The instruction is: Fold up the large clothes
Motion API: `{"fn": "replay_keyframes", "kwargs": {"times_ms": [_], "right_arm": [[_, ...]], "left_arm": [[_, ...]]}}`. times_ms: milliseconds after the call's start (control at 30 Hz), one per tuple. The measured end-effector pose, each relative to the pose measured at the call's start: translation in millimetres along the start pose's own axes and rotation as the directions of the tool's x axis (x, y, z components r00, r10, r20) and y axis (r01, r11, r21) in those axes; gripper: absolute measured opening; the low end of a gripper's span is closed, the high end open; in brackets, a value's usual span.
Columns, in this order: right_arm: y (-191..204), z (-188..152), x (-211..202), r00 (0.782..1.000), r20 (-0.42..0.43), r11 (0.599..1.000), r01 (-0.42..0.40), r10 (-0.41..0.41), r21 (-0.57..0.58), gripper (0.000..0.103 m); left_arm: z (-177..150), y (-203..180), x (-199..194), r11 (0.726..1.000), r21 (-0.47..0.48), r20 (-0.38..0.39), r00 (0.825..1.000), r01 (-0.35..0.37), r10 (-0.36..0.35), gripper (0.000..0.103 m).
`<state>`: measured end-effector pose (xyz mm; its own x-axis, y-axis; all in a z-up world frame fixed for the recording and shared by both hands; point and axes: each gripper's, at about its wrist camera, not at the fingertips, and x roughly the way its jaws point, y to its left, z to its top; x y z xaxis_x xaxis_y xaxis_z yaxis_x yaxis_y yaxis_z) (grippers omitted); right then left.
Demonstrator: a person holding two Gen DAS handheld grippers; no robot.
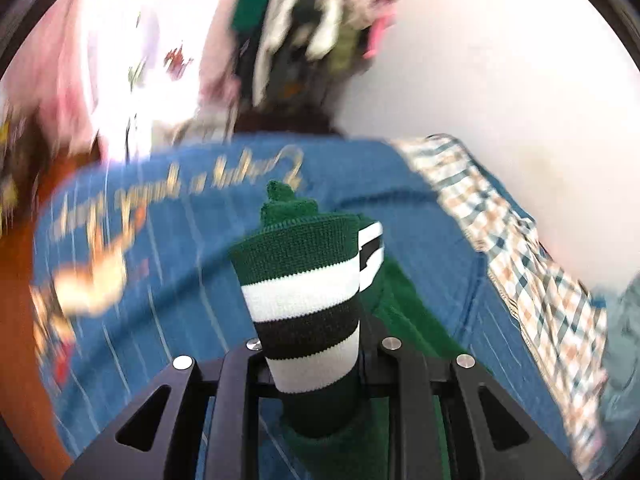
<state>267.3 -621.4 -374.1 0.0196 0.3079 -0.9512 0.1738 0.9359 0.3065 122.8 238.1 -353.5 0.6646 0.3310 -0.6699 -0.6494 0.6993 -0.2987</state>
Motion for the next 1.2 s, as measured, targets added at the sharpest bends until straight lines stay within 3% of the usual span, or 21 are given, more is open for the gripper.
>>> {"fn": "replay_keyframes", "kwargs": {"times_ms": [100,200,267,367,400,433,500,533,567,633,700,767,867,1000,1067,1100,1133,1167,1200], "right_arm": [[-50,-4,-2,1.0,-0.009,0.997,0.002,-0.001,0.071,0.075],[-81,-13,8,1.0,-0.021,0.992,-0.017,0.019,0.123,0.075],[-101,-19,12,0.999,-0.024,0.99,-0.026,0.03,0.14,0.075],[-111,-27,21,0.998,-0.028,0.986,-0.055,0.06,0.159,0.075],[-117,-30,24,0.997,-0.033,0.984,-0.066,0.072,0.164,0.075],[-118,-31,29,0.996,-0.04,0.982,-0.066,0.074,0.174,0.075],[-129,-36,36,0.993,-0.046,0.974,-0.099,0.111,0.203,0.075],[-134,-38,37,0.992,-0.046,0.972,-0.108,0.12,0.209,0.075],[-140,-41,38,0.991,-0.048,0.969,-0.114,0.127,0.217,0.075],[-152,-48,39,0.986,-0.052,0.962,-0.141,0.157,0.233,0.074],[-163,-54,36,0.984,-0.057,0.959,-0.152,0.17,0.238,0.075],[-170,-62,30,0.982,-0.066,0.96,-0.156,0.176,0.233,0.075],[-182,-72,19,0.985,-0.06,0.962,-0.144,0.162,0.232,0.077],[-203,-89,-9,0.99,0.019,0.961,-0.142,0.142,0.239,0.081],[-213,-96,-24,0.989,0.061,0.958,-0.148,0.137,0.247,0.089],[-219,-100,-34,0.987,0.087,0.955,-0.155,0.137,0.252,0.089],[-223,-102,-43,0.985,0.102,0.953,-0.16,0.138,0.256,0.089],[-229,-105,-53,0.984,0.114,0.952,-0.164,0.139,0.257,0.089],[-230,-104,-56,0.982,0.124,0.951,-0.17,0.142,0.257,0.089]], "left_arm": [[13,-35,-24,0.992,0.099,0.027,0.996,0.079,-0.082,0.018],[4,-88,-51,0.954,0.212,0.002,0.977,0.21,-0.215,0.017],[-18,-128,-71,0.905,0.274,-0.06,0.945,0.326,-0.322,0.017],[-70,-191,-93,0.811,0.333,-0.195,0.877,0.481,-0.44,0.017],[-90,-209,-99,0.779,0.336,-0.249,0.848,0.529,-0.468,0.017],[-121,-233,-106,0.731,0.353,-0.321,0.809,0.584,-0.492,0.017],[-164,-259,-113,0.678,0.377,-0.397,0.771,0.631,-0.497,0.017],[-198,-275,-115,0.639,0.373,-0.466,0.731,0.673,-0.498,0.017],[-221,-285,-115,0.617,0.371,-0.506,0.708,0.694,-0.493,0.017],[-271,-302,-113,0.571,0.386,-0.578,0.673,0.724,-0.461,0.017],[-314,-313,-106,0.543,0.404,-0.634,0.653,0.736,-0.414,0.017],[-345,-317,-93,0.536,0.422,-0.675,0.648,0.731,-0.353,0.017],[-354,-310,-76,0.584,0.392,-0.699,0.642,0.711,-0.314,0.018],[-340,-315,-87,0.589,0.426,-0.699,0.664,0.686,-0.267,0.022],[-326,-317,-101,0.584,0.471,-0.675,0.696,0.662,-0.245,0.03],[-319,-317,-108,0.578,0.495,-0.652,0.717,0.649,-0.246,0.044],[-314,-310,-106,0.576,0.502,-0.638,0.726,0.645,-0.256,0.076],[-305,-306,-108,0.577,0.499,-0.626,0.729,0.647,-0.276,0.091],[-292,-304,-117,0.586,0.486,-0.61,0.732,0.649,-0.304,0.1]]}}
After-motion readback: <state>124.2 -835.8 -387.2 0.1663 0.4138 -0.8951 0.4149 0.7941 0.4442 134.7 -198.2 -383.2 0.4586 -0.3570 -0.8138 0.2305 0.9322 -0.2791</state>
